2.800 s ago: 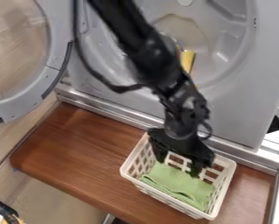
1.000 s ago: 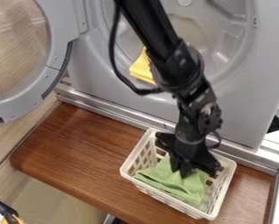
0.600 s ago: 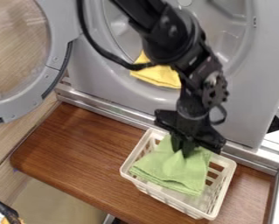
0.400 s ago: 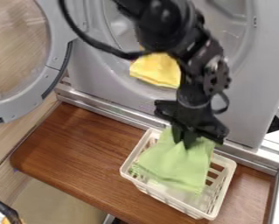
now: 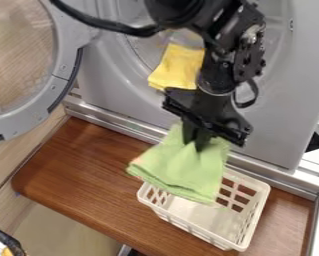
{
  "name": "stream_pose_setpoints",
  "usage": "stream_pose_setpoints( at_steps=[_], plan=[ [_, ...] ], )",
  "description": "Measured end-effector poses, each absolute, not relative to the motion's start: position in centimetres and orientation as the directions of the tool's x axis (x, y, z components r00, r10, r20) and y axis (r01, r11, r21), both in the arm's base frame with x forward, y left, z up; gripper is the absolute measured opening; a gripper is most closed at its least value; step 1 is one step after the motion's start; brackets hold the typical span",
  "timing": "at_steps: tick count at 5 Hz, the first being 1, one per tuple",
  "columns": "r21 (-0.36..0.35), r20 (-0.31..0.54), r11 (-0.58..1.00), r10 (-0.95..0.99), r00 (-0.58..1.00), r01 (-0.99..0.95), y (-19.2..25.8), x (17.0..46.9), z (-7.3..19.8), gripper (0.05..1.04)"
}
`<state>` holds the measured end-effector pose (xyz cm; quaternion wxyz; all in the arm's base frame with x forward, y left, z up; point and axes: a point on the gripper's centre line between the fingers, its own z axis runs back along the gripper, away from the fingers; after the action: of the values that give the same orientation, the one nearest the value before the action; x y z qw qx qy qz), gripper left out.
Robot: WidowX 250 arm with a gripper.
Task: Move the green cloth to the bottom left side of the table
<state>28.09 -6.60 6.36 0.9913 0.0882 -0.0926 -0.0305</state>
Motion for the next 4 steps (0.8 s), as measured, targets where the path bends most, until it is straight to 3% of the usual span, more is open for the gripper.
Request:
stream_pose_setpoints(
  at_steps=[1,4],
  plan=[
    [0.201,0.169,0.979,-0.013,0.986,-0.022,-2.8,27.7,7.2,0.083],
    [0.255,0.237,0.963,0.029,0.971,-0.091,6.2,28.1,4.0,0.083]
  ],
)
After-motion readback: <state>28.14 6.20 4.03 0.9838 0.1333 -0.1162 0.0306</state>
